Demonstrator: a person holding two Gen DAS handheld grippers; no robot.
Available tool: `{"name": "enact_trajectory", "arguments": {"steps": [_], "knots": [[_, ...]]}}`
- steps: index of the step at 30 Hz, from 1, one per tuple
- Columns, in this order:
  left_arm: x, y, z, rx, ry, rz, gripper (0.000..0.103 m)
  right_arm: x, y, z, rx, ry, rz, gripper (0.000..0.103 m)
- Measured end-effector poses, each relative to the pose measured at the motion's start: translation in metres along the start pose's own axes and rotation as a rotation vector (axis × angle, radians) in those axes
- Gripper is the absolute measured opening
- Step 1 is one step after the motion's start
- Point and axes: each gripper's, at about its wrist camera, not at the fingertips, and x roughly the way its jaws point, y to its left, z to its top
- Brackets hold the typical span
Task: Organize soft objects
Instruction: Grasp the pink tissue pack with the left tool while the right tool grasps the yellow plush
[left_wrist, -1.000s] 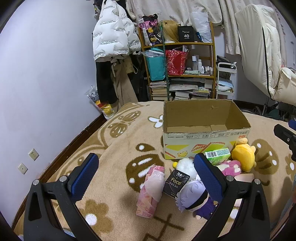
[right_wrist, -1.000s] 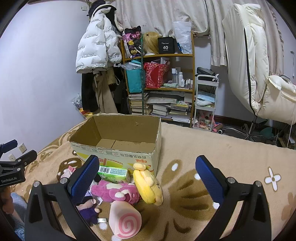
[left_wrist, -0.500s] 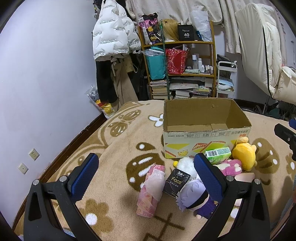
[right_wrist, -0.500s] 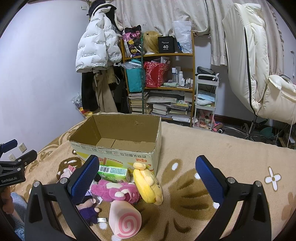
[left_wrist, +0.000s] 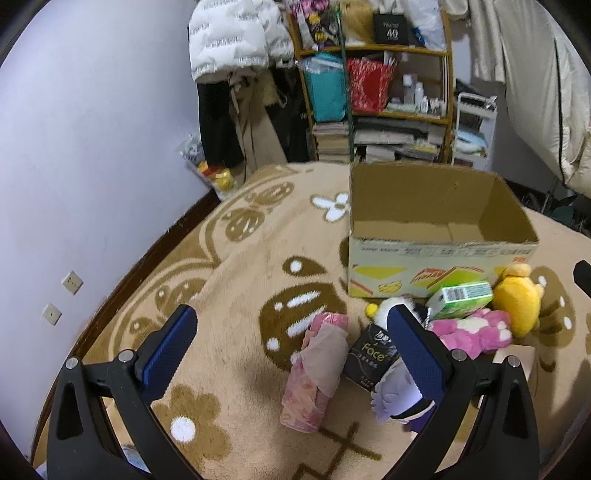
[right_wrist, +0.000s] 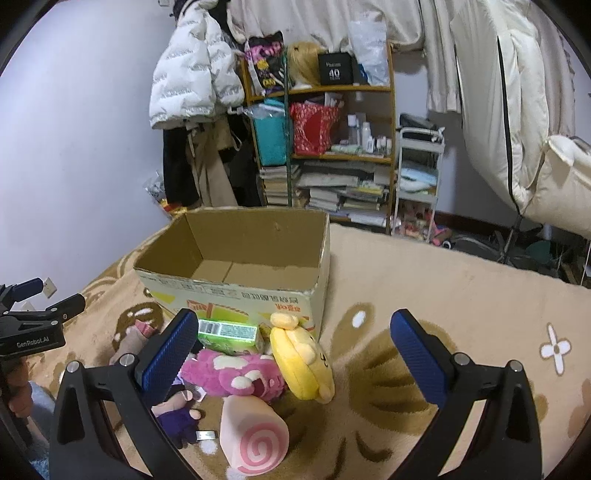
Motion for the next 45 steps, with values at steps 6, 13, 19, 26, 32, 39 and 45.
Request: {"name": "enact_trajectory", "arguments": {"steps": [6, 13, 19, 26, 32, 39, 45], "knots": [[0.032, 0.003, 0.002, -0.024, 0.128, -0.015, 0.102, 0.023, -0.006, 0.000, 0.026, 0.075, -0.004, 0.103], [0.067, 0.008, 0.000, -0.067, 0.241, -0.030, 0.102, 0.045, -0.010, -0.006, 0.049, 0.158, 0.010, 0.103], [0.096, 0.006, -0.005, -0.062, 0.318, -0.037, 0.102, 0.067, -0.011, -0.005, 0.030, 0.213, -0.004, 0.103], [0.119, 0.005, -0.012, -0.073, 0.405, -0.064, 0.102, 0.090, -0.011, -0.009, 0.024, 0.269, 0.004, 0.103], [0.140, 0.003, -0.024, -0.056, 0.486, -0.044, 0.102, 0.105, -0.013, -0.014, 0.033, 0.307, 0.019, 0.103], [0.154, 0.015, -0.031, -0.170, 0.515, -0.096, 0.098, 0.116, -0.015, -0.021, 0.048, 0.351, 0.055, 0.087], [0.158, 0.016, -0.034, -0.195, 0.535, -0.153, 0.068, 0.118, -0.017, -0.022, 0.071, 0.367, 0.091, 0.065]]}}
